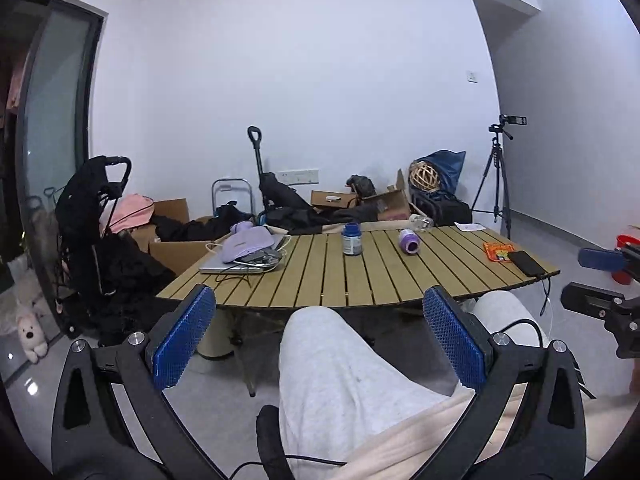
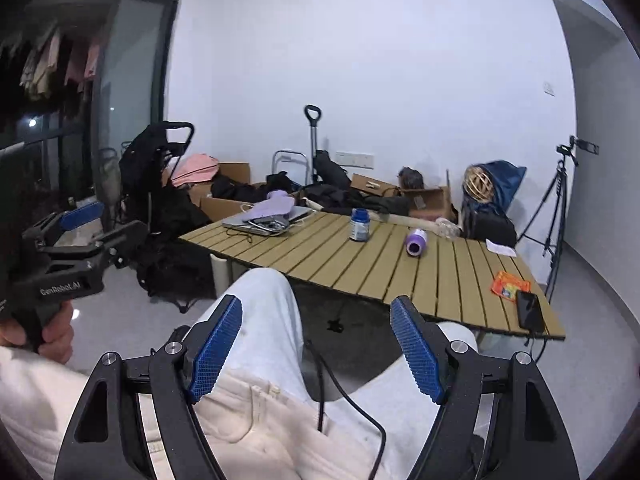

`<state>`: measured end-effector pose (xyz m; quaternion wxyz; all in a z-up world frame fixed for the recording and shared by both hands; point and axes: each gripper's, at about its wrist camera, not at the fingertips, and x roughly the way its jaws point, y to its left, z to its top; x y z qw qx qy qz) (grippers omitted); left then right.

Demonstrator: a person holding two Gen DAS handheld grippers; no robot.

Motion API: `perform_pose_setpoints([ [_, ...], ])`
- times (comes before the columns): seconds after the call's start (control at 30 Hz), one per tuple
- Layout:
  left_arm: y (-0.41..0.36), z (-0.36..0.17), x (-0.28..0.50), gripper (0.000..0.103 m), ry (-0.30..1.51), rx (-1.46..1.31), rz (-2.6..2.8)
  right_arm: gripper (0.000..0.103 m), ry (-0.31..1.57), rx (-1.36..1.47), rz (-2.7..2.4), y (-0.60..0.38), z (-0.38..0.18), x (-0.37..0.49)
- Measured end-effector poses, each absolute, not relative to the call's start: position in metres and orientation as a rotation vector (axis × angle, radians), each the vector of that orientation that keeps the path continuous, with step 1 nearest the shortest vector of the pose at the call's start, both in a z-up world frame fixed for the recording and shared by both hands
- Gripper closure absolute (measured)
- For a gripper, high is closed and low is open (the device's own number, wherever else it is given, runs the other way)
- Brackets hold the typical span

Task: Flip cup upright

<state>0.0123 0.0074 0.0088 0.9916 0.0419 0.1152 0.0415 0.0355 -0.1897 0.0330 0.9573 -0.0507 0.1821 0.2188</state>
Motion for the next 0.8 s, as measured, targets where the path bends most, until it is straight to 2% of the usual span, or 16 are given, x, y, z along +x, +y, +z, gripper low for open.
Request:
perform_pose_setpoints([
  [0.8, 0.0023, 0.0113, 0.0025, 0.000, 0.201, 0.098, 0.077, 0.022, 0.350, -0.097, 0.441, -0.1959, 0.0330, 0.0325],
])
